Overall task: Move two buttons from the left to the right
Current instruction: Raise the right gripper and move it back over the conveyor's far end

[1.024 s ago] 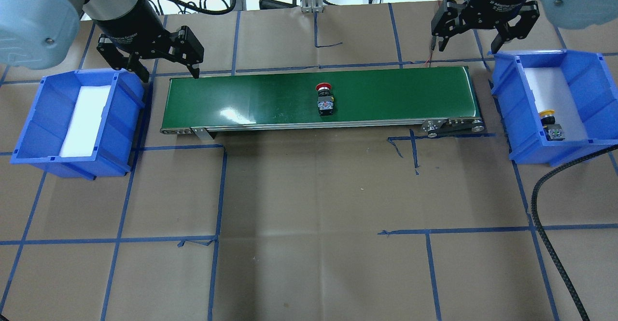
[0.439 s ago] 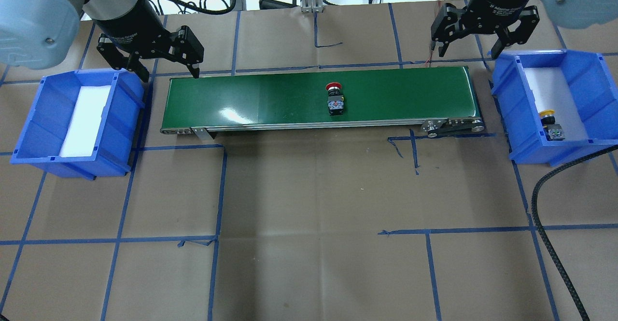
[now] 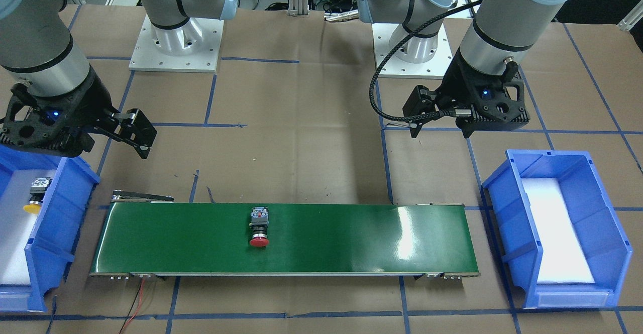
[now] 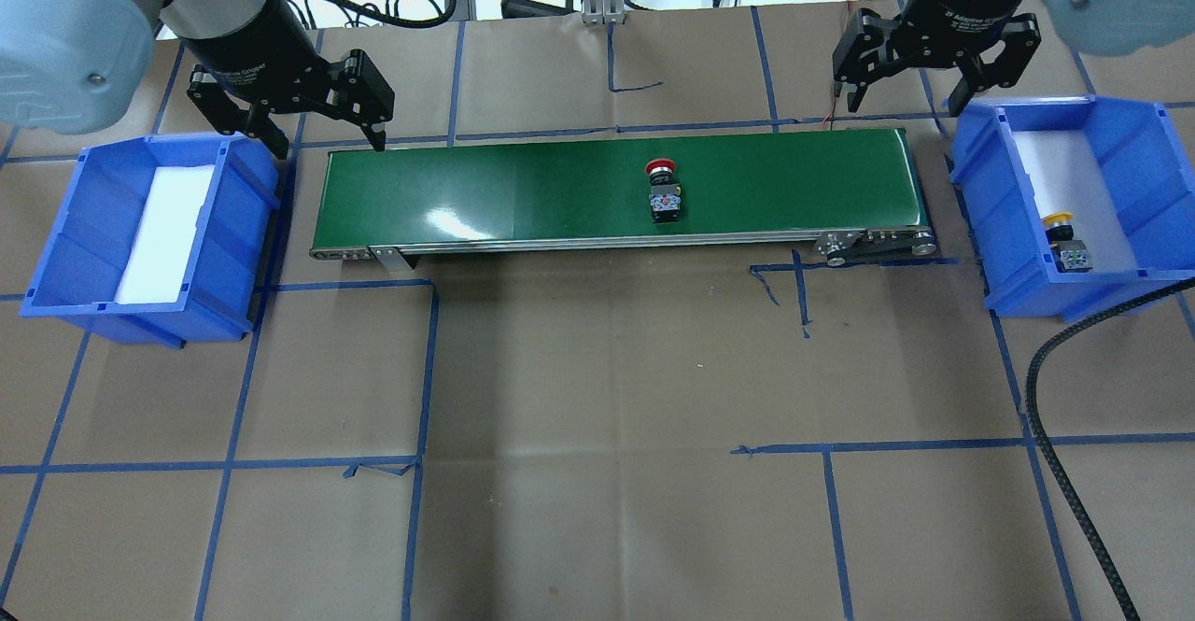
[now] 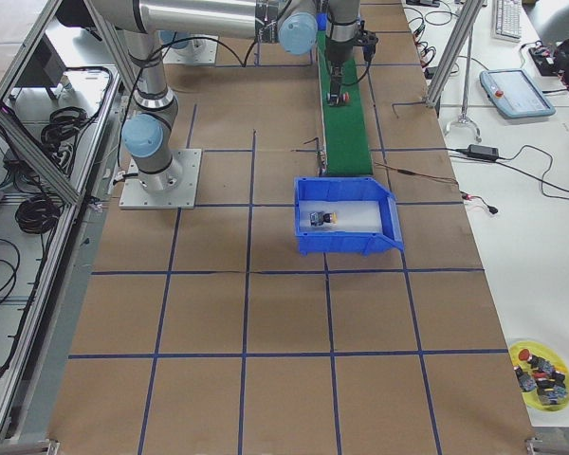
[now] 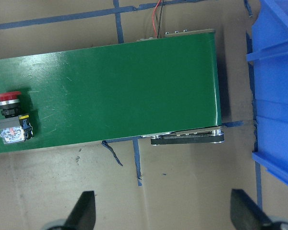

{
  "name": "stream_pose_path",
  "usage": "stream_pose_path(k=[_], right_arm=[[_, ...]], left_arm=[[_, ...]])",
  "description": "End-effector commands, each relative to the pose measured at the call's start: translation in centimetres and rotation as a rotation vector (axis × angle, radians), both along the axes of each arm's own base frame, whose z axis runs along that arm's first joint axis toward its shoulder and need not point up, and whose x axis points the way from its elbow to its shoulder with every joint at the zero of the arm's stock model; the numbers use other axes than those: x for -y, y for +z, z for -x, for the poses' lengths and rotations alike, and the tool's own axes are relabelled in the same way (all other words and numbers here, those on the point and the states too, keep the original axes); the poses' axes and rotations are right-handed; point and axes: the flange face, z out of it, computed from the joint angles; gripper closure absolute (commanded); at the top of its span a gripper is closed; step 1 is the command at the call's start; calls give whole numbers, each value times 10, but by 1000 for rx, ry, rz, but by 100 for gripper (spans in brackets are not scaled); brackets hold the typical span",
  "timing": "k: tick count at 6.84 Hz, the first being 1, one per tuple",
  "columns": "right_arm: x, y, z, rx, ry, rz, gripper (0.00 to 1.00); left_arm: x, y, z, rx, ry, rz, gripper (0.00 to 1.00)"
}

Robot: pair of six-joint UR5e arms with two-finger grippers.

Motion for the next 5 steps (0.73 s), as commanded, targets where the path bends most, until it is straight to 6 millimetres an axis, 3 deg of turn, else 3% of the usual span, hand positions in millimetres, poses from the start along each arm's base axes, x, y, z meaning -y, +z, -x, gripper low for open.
stream_pose_path(k=[1,2,5], right_arm=[[1,-2,0,0,5,-3,0],[1,-4,0,2,3,-3,0],[-5,-38,-3,17,1,2,1]], left_arm=[[0,0,0,0,0,1,0],[0,0,0,0,0,1,0],[0,-1,0,0,0,-3,0]])
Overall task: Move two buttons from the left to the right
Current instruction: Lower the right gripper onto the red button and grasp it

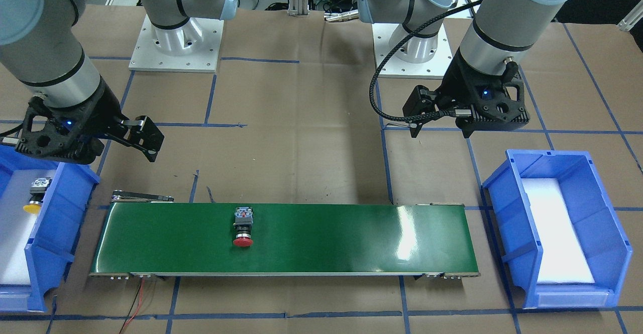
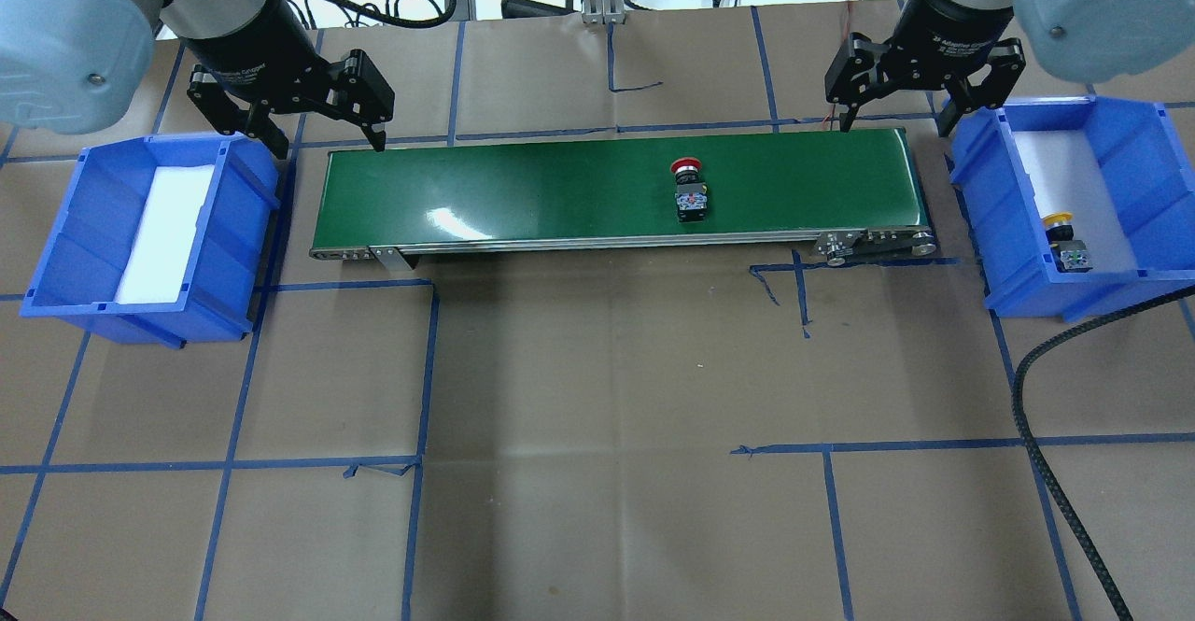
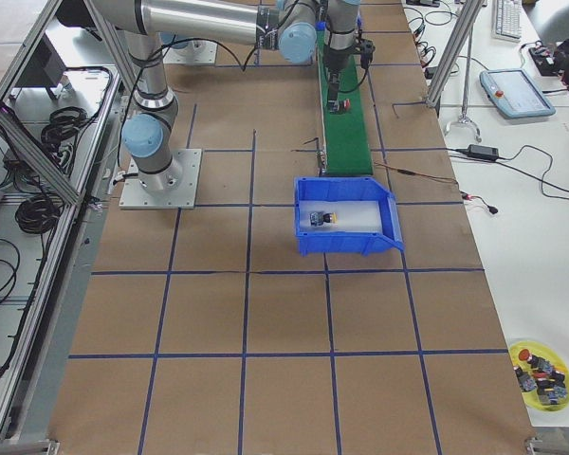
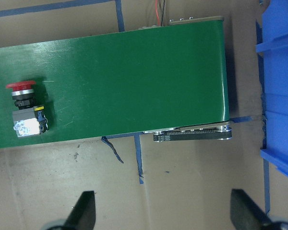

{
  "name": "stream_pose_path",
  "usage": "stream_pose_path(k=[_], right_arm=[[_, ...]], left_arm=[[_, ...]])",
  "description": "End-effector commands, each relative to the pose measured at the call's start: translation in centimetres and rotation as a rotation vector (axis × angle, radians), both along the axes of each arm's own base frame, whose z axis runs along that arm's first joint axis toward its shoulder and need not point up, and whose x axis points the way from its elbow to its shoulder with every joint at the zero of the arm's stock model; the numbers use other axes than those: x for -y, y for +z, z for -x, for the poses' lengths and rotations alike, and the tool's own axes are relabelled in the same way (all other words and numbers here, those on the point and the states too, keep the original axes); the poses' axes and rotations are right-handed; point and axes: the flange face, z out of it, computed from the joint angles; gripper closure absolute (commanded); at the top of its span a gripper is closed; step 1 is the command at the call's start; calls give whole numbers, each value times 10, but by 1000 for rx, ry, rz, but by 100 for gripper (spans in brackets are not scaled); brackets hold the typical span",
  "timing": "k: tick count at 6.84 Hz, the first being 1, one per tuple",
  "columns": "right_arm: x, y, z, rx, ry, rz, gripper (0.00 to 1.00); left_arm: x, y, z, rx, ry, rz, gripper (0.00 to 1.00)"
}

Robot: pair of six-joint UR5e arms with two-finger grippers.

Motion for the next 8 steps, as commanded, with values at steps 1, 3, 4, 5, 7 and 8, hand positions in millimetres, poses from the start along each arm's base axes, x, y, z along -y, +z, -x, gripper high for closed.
stream_pose_path(k=[1,3,4,5,7,8], right_arm=[[0,-13,-6,7,6,32,1],[13,-39,-15,42,33,7,1],[30,-57,-20,76,54,32,1],[47,-77,-37,88,140,65,1],[59,-103,-53,89,188,63,1],[59,-106,-53,83,191,59,1]], left_arm=[[0,0,0,0,0,-2,0],[0,0,0,0,0,-2,0],[0,0,0,0,0,-2,0],[0,0,0,0,0,0,0],[0,0,0,0,0,1,0],[0,0,0,0,0,-2,0]])
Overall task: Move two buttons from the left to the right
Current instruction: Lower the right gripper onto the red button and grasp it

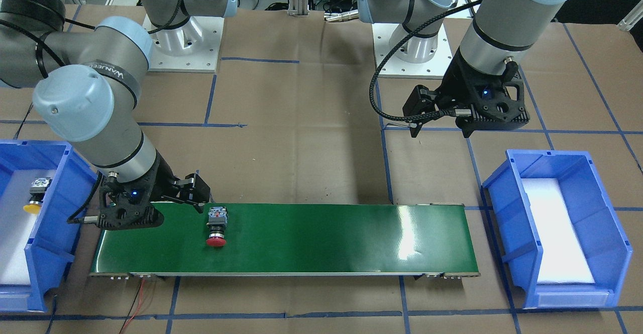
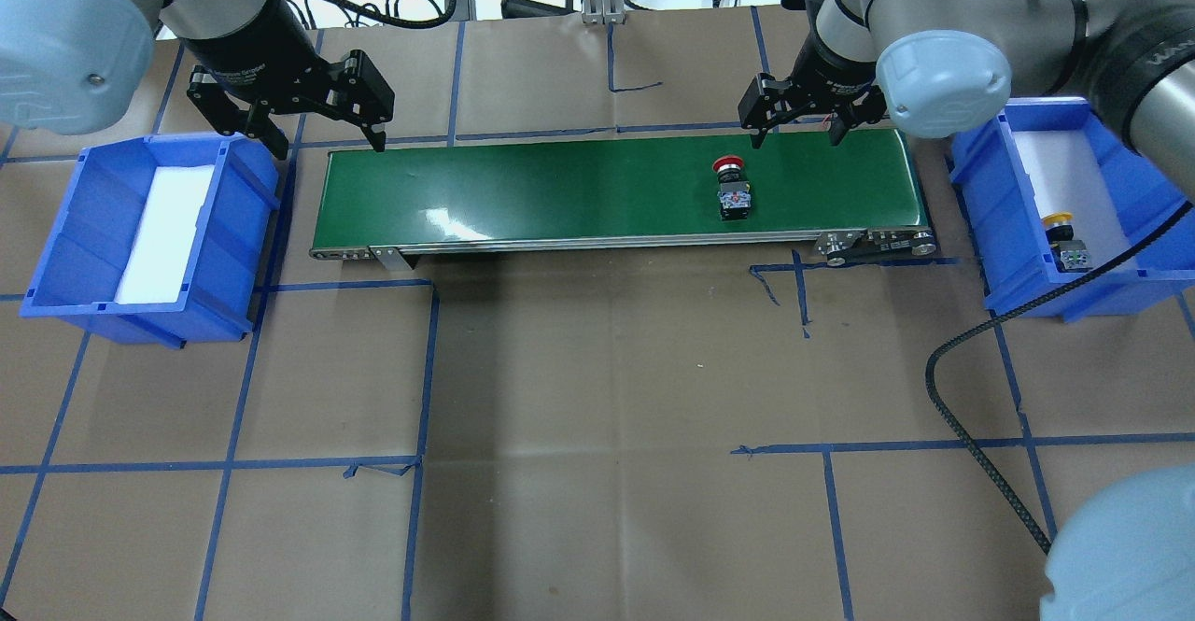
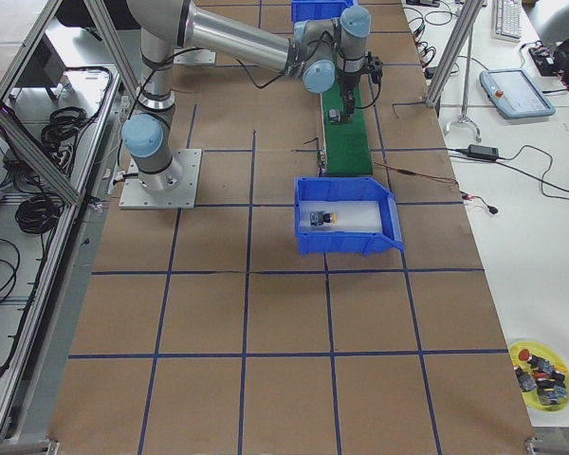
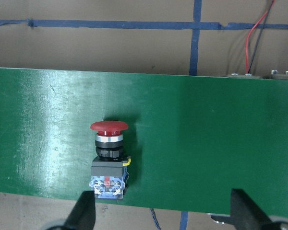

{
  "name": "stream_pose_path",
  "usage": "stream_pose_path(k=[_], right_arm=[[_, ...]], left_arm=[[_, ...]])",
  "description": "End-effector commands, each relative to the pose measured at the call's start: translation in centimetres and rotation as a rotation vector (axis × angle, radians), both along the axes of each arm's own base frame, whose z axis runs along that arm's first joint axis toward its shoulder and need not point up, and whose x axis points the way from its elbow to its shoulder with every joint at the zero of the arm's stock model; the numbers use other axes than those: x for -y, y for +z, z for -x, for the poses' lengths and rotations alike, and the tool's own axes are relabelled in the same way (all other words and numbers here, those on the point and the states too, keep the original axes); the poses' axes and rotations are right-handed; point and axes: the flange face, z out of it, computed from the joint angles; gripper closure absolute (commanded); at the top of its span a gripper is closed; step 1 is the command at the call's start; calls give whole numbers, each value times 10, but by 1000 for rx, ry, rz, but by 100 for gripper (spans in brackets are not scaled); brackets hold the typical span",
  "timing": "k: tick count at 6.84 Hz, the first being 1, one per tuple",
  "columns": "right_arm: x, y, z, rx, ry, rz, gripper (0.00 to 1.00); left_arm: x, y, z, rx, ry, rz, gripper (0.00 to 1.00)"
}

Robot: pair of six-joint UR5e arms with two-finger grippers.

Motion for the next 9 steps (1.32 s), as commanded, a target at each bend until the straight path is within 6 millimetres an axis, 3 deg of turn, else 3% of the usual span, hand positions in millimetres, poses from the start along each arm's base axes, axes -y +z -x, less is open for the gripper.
stream_pose_path(k=[1,7,9], right_arm=[[4,-12,-2,-6,9,-10,1],[15,-81,3,-14,1,-122,1],[16,-87,5,-18,-8,-134,5]], left_arm=[[0,0,0,0,0,-1,0],[0,-1,0,0,0,-4,0],[0,-1,0,0,0,-4,0]])
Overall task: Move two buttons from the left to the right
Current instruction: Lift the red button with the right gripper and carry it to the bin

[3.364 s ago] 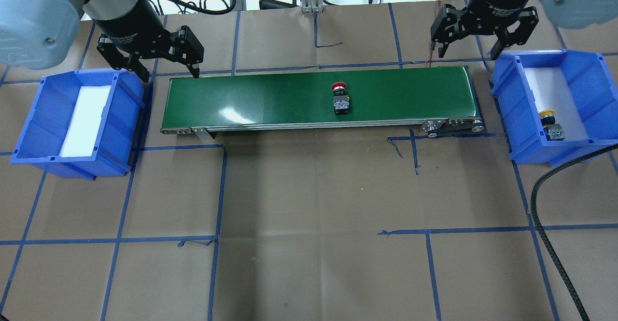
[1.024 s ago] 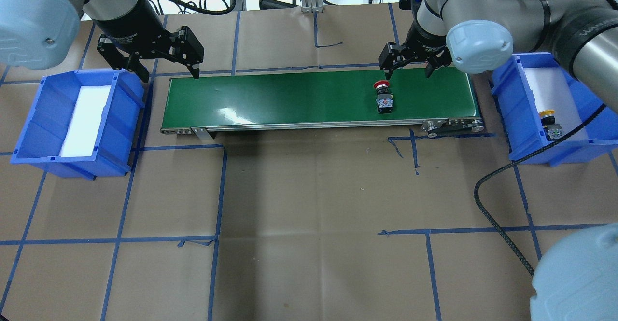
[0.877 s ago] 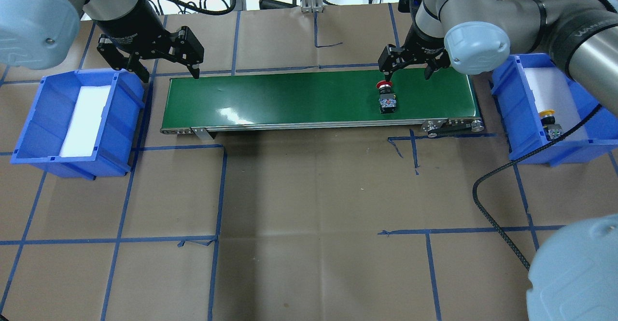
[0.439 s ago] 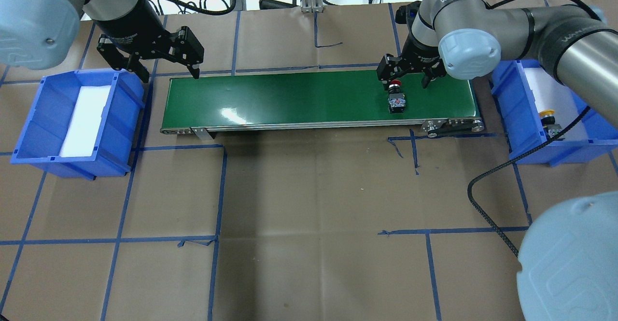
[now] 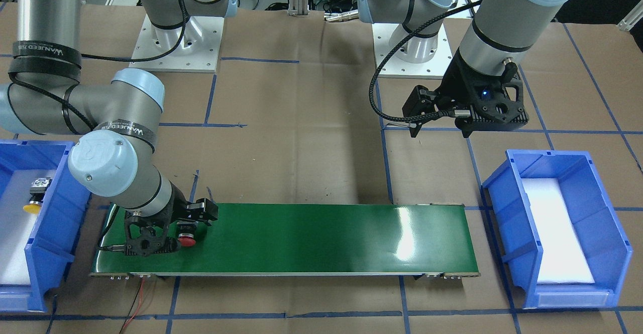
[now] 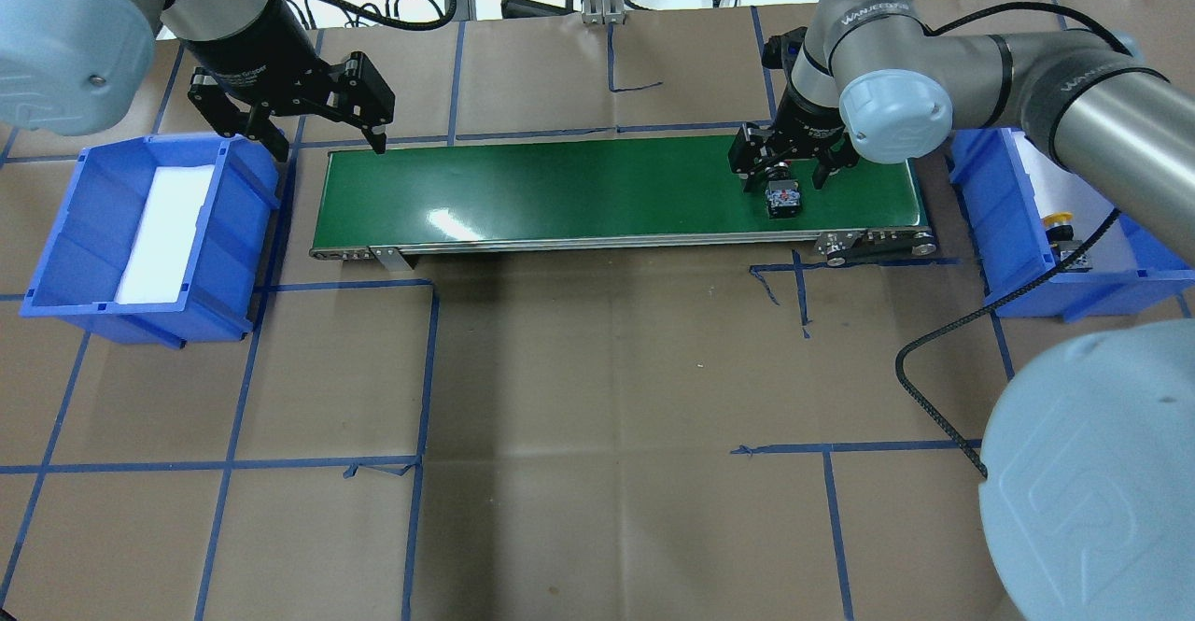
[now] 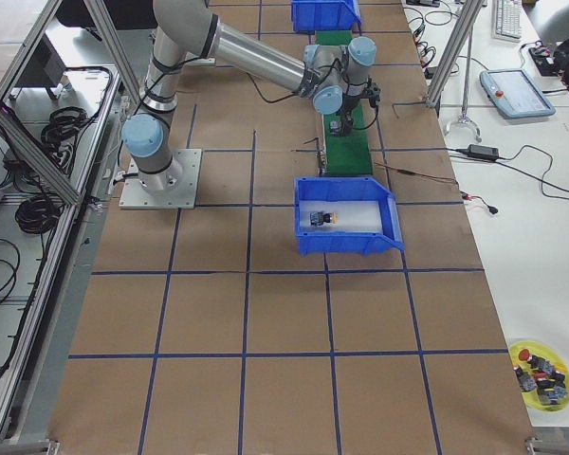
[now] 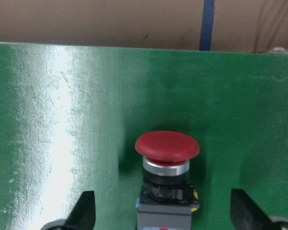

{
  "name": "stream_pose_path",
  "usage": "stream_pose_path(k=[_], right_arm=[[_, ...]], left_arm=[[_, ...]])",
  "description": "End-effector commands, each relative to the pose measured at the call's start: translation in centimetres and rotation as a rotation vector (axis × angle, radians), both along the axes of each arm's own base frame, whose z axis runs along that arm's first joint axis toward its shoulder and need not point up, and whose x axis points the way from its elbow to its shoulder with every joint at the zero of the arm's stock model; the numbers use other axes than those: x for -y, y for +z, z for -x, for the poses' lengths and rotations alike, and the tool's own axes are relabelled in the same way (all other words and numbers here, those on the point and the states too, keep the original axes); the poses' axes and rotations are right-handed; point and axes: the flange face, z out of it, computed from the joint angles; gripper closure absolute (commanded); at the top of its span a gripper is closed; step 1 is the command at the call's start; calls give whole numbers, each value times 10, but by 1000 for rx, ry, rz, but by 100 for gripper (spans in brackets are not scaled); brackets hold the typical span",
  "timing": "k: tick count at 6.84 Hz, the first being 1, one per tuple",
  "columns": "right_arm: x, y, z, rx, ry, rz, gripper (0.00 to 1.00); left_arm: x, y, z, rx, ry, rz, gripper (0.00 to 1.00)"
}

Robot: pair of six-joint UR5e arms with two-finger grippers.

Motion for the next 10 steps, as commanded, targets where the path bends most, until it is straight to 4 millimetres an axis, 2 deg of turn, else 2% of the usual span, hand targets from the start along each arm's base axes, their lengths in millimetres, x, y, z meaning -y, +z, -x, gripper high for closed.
stream_pose_path(k=[1,2,3,4,5,6,7,8,9,10], right_arm=[[0,-4,3,-21,2,-14,50],[0,-4,14,-117,8,-20,92],[1,-1,25,-172,5,-15,94],[0,14,49,-257,39,-21,95],[-5,70,71,-279,17,27,95],[-8,122,108,-275,-40,20,96],[-5,159,144,-272,-23,9,96],[2,177,203,-269,20,12,96],[-3,173,271,-252,-2,7,96],[-1,156,309,-178,11,14,96]], left_arm=[[0,0,0,0,0,-1,0],[0,0,0,0,0,-1,0],[0,0,0,0,0,-1,0],[0,-1,0,0,0,-4,0],[-2,-5,0,-2,0,-12,0],[-5,-9,0,-3,0,-16,0],[-7,-7,0,-3,1,-12,0],[-7,-7,0,-3,3,-12,0],[-7,-7,0,-3,3,-10,0],[-6,-6,0,-3,6,-9,0]])
